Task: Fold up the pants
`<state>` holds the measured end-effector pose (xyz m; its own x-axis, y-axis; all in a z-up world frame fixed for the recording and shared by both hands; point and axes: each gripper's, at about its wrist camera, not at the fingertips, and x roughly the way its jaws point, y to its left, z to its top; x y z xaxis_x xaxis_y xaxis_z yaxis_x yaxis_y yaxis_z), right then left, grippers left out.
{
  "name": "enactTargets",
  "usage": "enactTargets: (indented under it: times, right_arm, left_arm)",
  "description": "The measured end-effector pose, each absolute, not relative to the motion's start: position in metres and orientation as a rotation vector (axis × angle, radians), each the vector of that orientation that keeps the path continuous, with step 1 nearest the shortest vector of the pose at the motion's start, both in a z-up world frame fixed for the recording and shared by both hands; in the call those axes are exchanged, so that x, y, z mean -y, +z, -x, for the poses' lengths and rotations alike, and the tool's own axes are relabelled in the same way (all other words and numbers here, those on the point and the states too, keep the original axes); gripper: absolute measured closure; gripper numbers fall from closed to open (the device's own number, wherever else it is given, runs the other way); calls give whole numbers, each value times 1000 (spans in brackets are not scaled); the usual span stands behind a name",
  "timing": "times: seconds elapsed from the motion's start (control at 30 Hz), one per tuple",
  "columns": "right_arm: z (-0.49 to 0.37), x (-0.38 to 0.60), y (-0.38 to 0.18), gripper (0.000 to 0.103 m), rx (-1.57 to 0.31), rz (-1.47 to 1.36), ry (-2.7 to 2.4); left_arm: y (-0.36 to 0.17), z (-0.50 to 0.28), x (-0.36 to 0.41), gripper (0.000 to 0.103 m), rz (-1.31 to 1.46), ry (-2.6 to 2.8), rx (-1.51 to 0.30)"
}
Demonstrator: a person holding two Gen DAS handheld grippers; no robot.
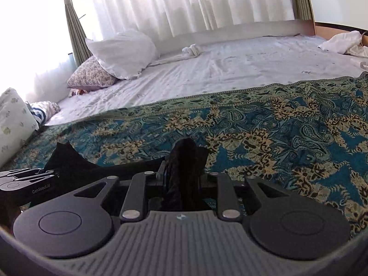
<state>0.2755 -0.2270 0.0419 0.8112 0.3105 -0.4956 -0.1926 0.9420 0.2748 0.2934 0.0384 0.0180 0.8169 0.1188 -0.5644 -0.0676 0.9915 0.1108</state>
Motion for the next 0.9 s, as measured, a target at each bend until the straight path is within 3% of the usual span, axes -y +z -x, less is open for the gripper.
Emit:
enactTargets:
  times: [0.47, 0.57, 0.63, 0.8, 0.9]
  right_arm:
    - [-284, 222, 12, 71, -625, -154, 245]
    - [-283, 223, 15, 59, -629, -165, 238]
    - [-279, 229, 20, 40, -625, -194, 237]
    - [-262, 235, 39, 31, -613, -177, 210]
    - [-244, 235, 53, 22, -575, -131, 191]
  left_arm:
    - [-1, -297, -41, 80, -60, 111, -649]
    - [1, -297, -40, 79, -66, 117, -649]
    - [4, -294, -40, 74, -66, 120, -653]
    - [13, -280, -40, 55, -91, 148, -673]
    - [19, -264, -43, 51, -70, 137, -686]
